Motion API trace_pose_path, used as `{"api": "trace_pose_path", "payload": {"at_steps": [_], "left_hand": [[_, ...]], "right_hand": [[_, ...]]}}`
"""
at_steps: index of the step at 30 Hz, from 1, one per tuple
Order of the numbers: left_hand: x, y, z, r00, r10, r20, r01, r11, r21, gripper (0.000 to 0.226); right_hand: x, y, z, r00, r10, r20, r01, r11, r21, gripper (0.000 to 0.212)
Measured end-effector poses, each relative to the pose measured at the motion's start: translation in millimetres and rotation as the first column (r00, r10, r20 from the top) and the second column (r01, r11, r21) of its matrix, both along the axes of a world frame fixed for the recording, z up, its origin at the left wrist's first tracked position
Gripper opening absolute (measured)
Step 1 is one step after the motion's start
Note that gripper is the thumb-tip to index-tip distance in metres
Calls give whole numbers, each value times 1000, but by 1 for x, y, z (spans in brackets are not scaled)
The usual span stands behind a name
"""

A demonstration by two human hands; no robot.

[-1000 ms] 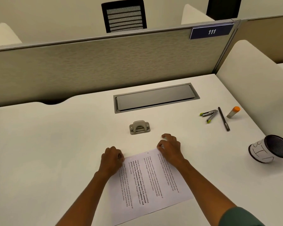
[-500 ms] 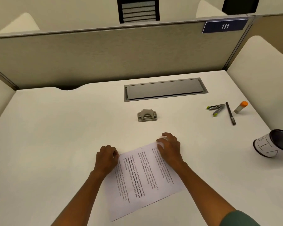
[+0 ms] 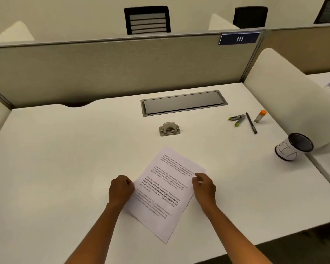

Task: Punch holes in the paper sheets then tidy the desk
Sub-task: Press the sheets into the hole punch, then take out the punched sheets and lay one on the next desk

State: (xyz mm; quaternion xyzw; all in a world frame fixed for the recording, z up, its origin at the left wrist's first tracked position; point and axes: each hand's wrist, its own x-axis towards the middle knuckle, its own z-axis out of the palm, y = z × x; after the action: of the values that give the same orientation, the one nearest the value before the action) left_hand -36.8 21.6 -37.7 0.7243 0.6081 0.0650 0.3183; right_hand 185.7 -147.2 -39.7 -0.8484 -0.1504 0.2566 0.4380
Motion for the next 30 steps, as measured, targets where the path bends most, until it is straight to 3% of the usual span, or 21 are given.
{"api": "trace_pose_path", "payload": {"at_steps": [5, 12, 16, 20, 25, 30], "left_hand": [[-13, -16, 0, 991, 122, 62, -114, 987, -111, 29], [-31, -26, -4, 943, 255, 215, -176, 927, -330, 21], [-38, -29, -11, 895, 345, 284, -203, 880, -429, 9], [-44, -32, -16, 860, 385, 334, -193, 853, -485, 3], [-46, -34, -19, 838, 413, 357, -202, 843, -499, 4], [-47, -37, -19, 838, 401, 370, -182, 845, -503, 6]], "right_hand": [[-32, -23, -3, 981, -119, -151, 111, 992, -63, 34], [-63, -52, 2, 903, -270, -334, 246, 963, -113, 34], [-79, -66, 4, 872, -256, -418, 220, 966, -133, 26], [-87, -70, 7, 889, -224, -400, 182, 973, -139, 40], [-91, -81, 6, 896, -211, -391, 177, 977, -122, 42], [-86, -81, -3, 861, -179, -476, 182, 982, -41, 29]]}}
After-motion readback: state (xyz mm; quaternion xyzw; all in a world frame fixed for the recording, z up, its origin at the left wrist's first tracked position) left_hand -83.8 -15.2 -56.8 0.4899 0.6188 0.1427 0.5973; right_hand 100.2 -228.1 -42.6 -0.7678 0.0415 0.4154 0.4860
